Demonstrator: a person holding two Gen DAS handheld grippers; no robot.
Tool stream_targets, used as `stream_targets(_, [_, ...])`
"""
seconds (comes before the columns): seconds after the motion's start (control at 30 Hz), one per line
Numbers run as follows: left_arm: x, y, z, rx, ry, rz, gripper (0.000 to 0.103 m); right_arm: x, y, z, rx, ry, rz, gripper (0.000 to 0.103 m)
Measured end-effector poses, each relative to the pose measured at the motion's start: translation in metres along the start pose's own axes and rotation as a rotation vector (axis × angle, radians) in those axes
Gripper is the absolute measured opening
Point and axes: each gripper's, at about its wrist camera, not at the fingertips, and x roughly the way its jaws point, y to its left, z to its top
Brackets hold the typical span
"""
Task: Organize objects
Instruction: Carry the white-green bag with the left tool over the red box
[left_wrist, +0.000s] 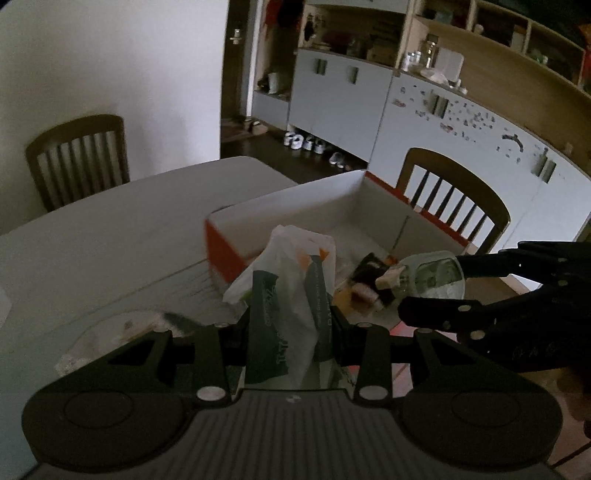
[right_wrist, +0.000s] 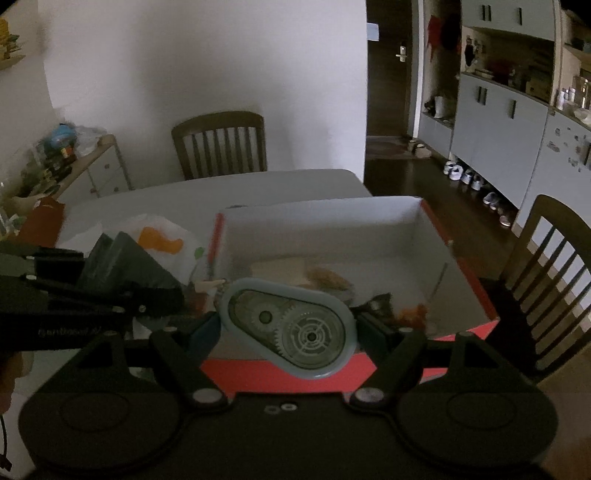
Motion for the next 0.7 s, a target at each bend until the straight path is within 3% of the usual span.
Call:
stream_targets(0.37, [0.046, -0.04, 0.038, 0.054, -0.002, -0.013, 0.038, 0.016, -0.048, 0.0, -0.028, 0.021, -0.053, 0.08])
stream_targets(0.7, [0.106, -0.058, 0.077, 0.14, 0.024, -0.001, 0.038, 0.044, -0.068, 0.006, -0.067, 0.056, -0.067, 0.08])
